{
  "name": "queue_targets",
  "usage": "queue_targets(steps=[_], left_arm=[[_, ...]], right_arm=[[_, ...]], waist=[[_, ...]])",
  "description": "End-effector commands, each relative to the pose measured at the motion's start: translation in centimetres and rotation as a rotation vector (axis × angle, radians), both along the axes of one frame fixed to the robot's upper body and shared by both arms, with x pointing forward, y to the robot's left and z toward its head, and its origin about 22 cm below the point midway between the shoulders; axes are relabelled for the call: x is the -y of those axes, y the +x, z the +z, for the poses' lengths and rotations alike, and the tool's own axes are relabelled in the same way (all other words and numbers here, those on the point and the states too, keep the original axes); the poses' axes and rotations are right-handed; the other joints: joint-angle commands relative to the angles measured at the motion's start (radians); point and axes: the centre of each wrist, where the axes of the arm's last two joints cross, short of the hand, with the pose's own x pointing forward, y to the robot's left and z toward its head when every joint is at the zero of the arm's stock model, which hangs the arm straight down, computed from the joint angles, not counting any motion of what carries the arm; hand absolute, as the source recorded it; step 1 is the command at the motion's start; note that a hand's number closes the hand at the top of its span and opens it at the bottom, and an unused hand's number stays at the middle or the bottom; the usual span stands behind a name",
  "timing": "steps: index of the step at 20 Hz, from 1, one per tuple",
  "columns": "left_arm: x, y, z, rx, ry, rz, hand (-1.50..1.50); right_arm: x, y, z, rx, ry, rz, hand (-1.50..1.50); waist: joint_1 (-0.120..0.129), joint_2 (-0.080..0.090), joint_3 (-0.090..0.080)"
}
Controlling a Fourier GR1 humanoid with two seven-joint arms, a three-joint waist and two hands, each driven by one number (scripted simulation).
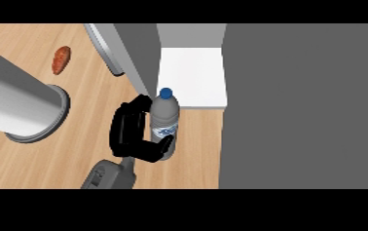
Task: Pick up the bottled water, place it into the cabinet and close the cabinet
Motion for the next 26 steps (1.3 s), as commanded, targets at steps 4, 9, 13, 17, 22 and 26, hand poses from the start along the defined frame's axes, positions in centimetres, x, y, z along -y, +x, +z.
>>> queue_targets(steps=[4, 9, 13, 17, 22, 26], left_arm=[[5.6, -2.5, 5.4, 0.009, 0.049, -0.067, 1.50], [9.1, -2.1, 9.0, -0.008, 0.077, -0.054, 1.50], [10.9, 0.0, 13.1, 0.014, 0.086, 0.029, 1.50], [11.6, 1.6, 13.9, 0.006, 0.124, 0.079, 1.50], [12.1, 3.8, 12.0, 0.002, 0.183, 0.152, 1.50], [11.9, 6.7, 13.2, -0.028, 0.219, 0.152, 1.50]], right_arm=[[0.0, 0.6, 2.2, 0.053, 0.032, 0.023, -1.50], [-1.3, 2.1, 1.9, 0.074, 0.056, 0.018, -1.50], [-1.0, 1.7, 2.4, 0.100, 0.045, 0.011, -1.50], [0.1, 2.5, 1.9, 0.096, 0.029, 0.014, -1.50], [-0.5, 1.9, 3.0, 0.071, 0.025, 0.032, -1.50], [0.6, 2.3, 1.9, 0.095, 0.015, 0.016, -1.50]], waist=[[-0.007, 0.002, 0.000], [-0.007, 0.007, -0.001], [-0.018, 0.007, 0.000], [-0.016, 0.007, 0.000], [-0.034, 0.010, -0.001], [-0.031, 0.009, 0.000]])
